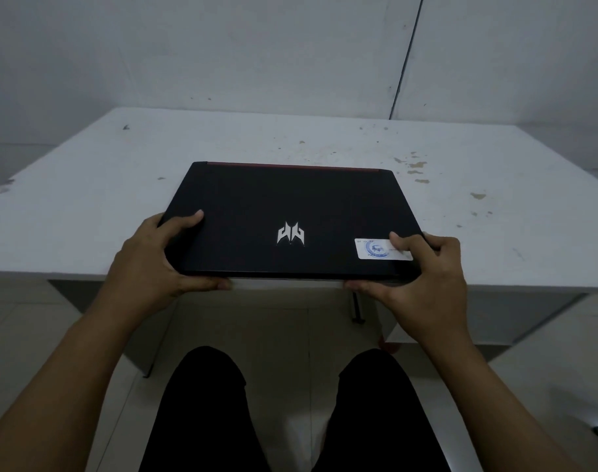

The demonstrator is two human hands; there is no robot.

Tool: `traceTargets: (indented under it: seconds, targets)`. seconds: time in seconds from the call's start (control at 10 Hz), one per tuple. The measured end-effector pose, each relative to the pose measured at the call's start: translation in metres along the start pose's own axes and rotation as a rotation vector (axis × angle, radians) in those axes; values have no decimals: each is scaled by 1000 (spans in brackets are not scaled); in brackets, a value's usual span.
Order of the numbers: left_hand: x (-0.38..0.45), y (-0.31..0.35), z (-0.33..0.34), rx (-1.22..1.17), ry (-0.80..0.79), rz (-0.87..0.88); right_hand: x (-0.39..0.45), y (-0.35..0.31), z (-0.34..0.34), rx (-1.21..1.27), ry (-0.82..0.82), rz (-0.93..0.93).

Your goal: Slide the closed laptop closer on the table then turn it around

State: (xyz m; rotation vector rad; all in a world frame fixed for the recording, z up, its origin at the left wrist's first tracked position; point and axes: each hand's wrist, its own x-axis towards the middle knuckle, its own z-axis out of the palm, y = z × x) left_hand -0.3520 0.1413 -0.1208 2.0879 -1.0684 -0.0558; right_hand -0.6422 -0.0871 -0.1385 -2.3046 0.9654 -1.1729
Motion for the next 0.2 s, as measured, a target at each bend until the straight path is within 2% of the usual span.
traceTargets:
  seconds: [0.1, 0.2]
  targets:
    - [4, 5, -9, 66, -101, -46, 3, -8, -3, -6, -55, 28]
    - [10, 20, -20, 157, -228, -85, 16, -22, -15, -136, -216, 129]
